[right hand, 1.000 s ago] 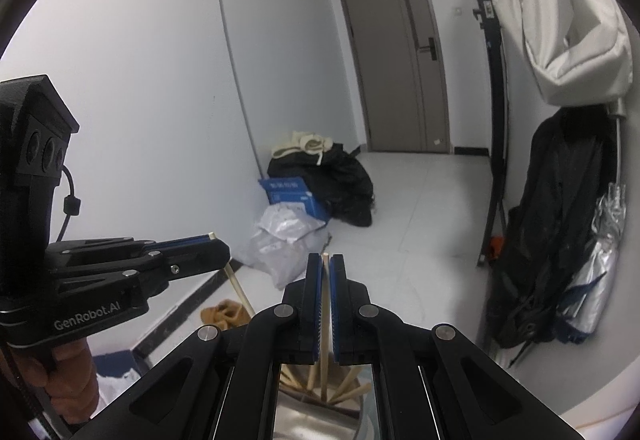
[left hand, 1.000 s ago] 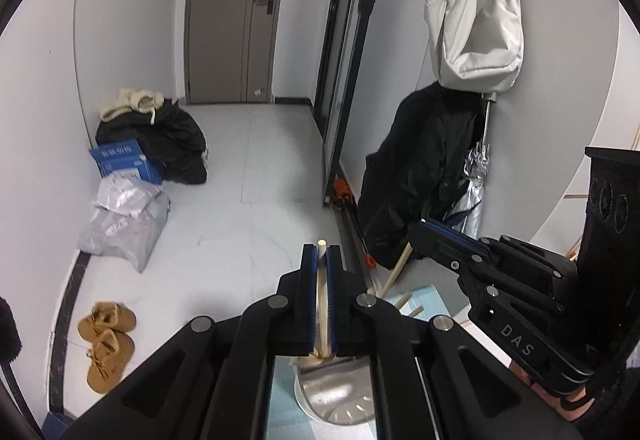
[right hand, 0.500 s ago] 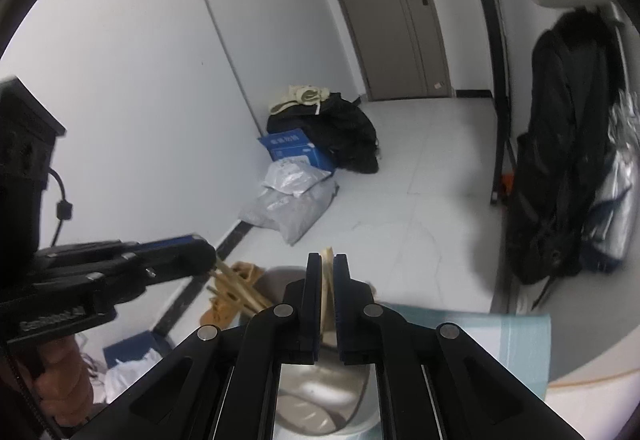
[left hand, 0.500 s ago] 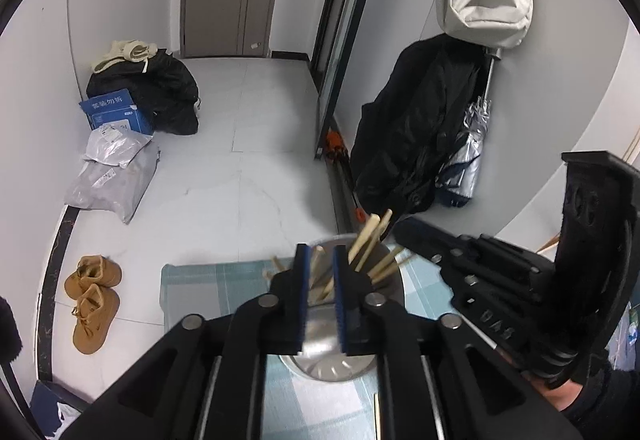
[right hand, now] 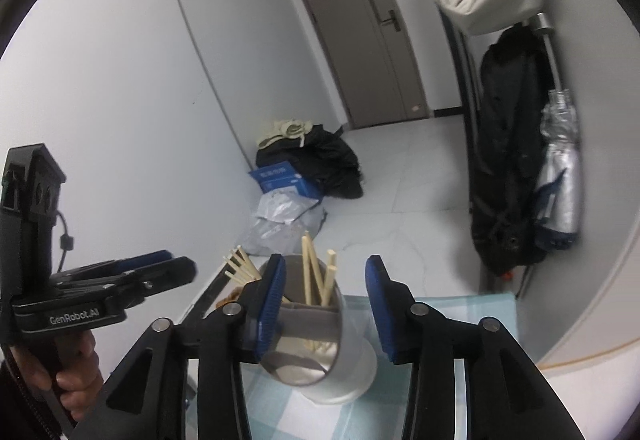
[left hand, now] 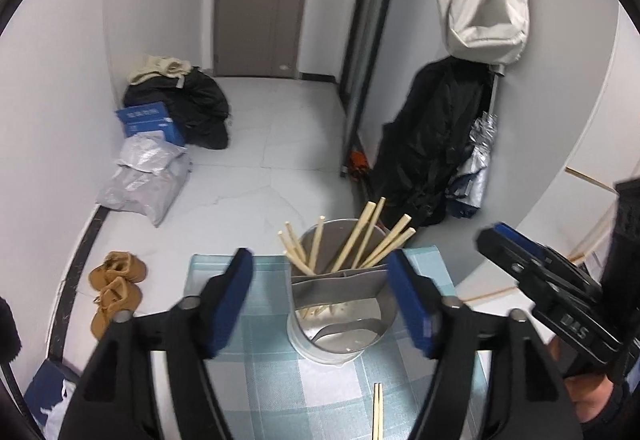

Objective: Organize utensils
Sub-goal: 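Pull both open tools back from the holder toward the remaining chopsticks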

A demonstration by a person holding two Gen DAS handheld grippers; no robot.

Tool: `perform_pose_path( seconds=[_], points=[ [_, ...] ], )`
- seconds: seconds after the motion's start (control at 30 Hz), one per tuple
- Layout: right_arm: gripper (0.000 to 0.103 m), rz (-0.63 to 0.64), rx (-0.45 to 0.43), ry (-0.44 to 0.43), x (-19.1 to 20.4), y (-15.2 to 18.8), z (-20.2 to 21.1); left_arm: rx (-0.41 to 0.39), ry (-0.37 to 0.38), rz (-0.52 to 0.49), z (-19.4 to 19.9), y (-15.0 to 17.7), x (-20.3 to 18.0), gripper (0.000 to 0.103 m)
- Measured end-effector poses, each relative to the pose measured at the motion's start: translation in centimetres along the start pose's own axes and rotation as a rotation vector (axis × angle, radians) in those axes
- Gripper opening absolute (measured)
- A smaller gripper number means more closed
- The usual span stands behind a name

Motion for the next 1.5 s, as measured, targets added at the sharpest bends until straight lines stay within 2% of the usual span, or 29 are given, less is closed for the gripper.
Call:
perform_pose_path(
  seconds=[0.07, 0.2, 0.27, 0.47, 0.63, 0.73, 1.0, 1.1, 1.37, 1.5],
  points=[
    [0.060, -0.003, -0.015, 0.020, -0.4, 0.3, 1.3, -0.013, -0.020, 0.001, 0.5, 0.2, -0.1, 0.075],
    [0.063, -0.005, -0.038, 0.041, -0.8, 1.1, 3.7, -0.041, -0.050, -0.005, 1.8, 1.2, -0.4, 0.077],
    [0.064, -0.002, -0.040, 0.055, -0.8, 1.5, 4.5, -0.046, -0.056, 0.002, 2.3, 1.7, -0.5, 0.082],
    [0.079, 0.003, -0.051, 0.082, -0.5, 3.7, 7.2, -0.068, -0.059, 0.021, 3.4, 3.2, -0.8, 0.082],
    [0.082, 0.014, -0.044, 0.091, -0.3, 5.6, 8.4, -0.080, -0.055, 0.016, 4.1, 5.0, -1.4, 0.084],
    [0.085, 0.005, -0.045, 0.097, -0.4, 6.8, 9.0, -0.088, -0.061, 0.008, 4.4, 6.1, -1.7, 0.089],
    [0.087, -0.009, -0.030, 0.109, -0.8, 10.2, 9.6, -0.140, -0.045, 0.007, 4.6, 9.0, -2.1, 0.090],
    [0.087, -0.015, -0.015, 0.116, -1.1, 11.8, 9.4, -0.117, -0.021, 0.015, 3.7, 10.3, -2.1, 0.091],
    [0.087, -0.037, 0.074, 0.130, -1.7, 16.1, 7.9, -0.042, -0.017, 0.044, 0.8, 13.8, -1.4, 0.090],
    [0.087, -0.031, 0.130, 0.132, -2.0, 17.9, 6.6, -0.017, -0.041, 0.033, -0.5, 15.1, -0.9, 0.090]
  ],
)
Point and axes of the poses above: each gripper's, at about its wrist camera, not at the fingertips, and z roughly against the way its jaws point, x to its left, y to its underside, the point moved 5 cm from there along -z, roughly the way its jaws point, and after that the axes turned 1 degree about z, right-handed, at the moved point
